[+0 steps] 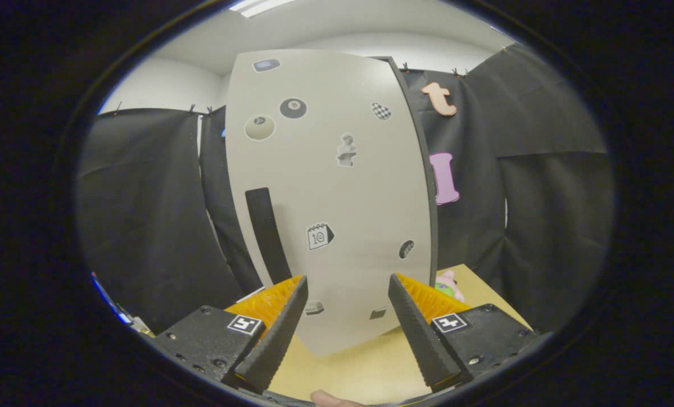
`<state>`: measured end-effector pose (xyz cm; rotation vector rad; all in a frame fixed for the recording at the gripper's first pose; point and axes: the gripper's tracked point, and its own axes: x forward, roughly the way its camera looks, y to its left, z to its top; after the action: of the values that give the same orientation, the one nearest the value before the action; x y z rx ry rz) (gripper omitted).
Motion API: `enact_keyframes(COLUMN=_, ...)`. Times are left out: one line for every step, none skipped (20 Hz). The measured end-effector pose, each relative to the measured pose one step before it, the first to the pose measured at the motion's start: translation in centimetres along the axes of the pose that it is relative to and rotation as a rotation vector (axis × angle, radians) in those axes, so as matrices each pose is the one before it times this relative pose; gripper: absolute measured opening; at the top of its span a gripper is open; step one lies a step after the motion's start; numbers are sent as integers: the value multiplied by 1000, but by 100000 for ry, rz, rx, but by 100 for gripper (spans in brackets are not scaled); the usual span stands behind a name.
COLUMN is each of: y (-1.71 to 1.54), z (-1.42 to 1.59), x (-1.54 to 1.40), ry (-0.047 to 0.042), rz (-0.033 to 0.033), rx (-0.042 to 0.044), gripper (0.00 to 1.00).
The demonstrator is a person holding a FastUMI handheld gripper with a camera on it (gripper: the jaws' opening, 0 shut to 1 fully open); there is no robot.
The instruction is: Open the shoe cabinet door, grab the shoes and put them into the shoe cabinet, then close the shoe cabinet door.
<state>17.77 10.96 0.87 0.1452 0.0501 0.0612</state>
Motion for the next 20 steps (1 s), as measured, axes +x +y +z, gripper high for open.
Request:
enact_keyframes(y=-1041, z=511, x=-677, ry=-3410, rz=-3452, rx=-1434, gripper=95)
enact_keyframes(y=-564, z=64, x=-904, ry=-2777, rz=-2018, rx=-634, gripper=95)
enact_keyframes(y=58, z=-277, x=-835, ry=-1539, rz=1088, rx=-315, gripper=96)
enact_keyframes(y=230, z=-520, x=-1047, ry=-1067, rz=1826, rx=495, gripper=96)
enact_keyframes(y=153, z=-364, x=-866, ry=-1350, rz=1360, rx=-177, gripper=97)
enact_keyframes(y=-199, z=-100, x=-803, ry=-1410, rz=555, rx=-690, gripper=97)
enact_keyframes(y=-313, z=-153, x=-621, ry=-197, rz=-835, rx=-1441, gripper=97)
enact_keyframes(y=-275, z=-190, x=-768, ry=-920, rz=1104, rx=-1910, gripper=97)
enact_keyframes(y=40, z=-246, x=-745, ry=-719, rz=1559, rx=-1282, gripper=97)
enact_keyframes(y=-232, z=-453, x=-721, ry=-1158, rz=186, rx=-135, gripper=97)
enact_keyframes(y=-227, z=-414, x=-691, ry=-1244, rz=-414, rx=1377, gripper=97)
enact_keyframes(y=164, z=-506, x=-599, ry=-695, rz=848, rx=203, gripper=97)
enact_keyframes(y=309, z=-689, x=-239, ry=334, rz=1783, rx=-1740, gripper=97)
enact_keyframes(y=188, z=-540, x=-275, ry=427, rz=2282, rx=-2585, gripper=97)
enact_keyframes(y=216, z=-291, x=-222, ry=366, rz=2340, rx=-1453, gripper=97)
enact_keyframes(y=242, z=-226, x=-220, ry=-385, rz=2161, rx=556, gripper=97)
enact_keyframes(y=144, z=-148, x=-156, ry=167, rz=1350, rx=1701, gripper=97)
enact_keyframes(y=-79, z=-22, x=-309, ry=-351, rz=378, rx=1296, gripper=97)
enact_keyframes(y=-110, z=316, x=-74, ry=-1290, rz=-306, rx=345, gripper=97)
enact_keyframes(y=-329, z=120, x=-99, ry=-200, rz=-645, rx=-590, gripper=97)
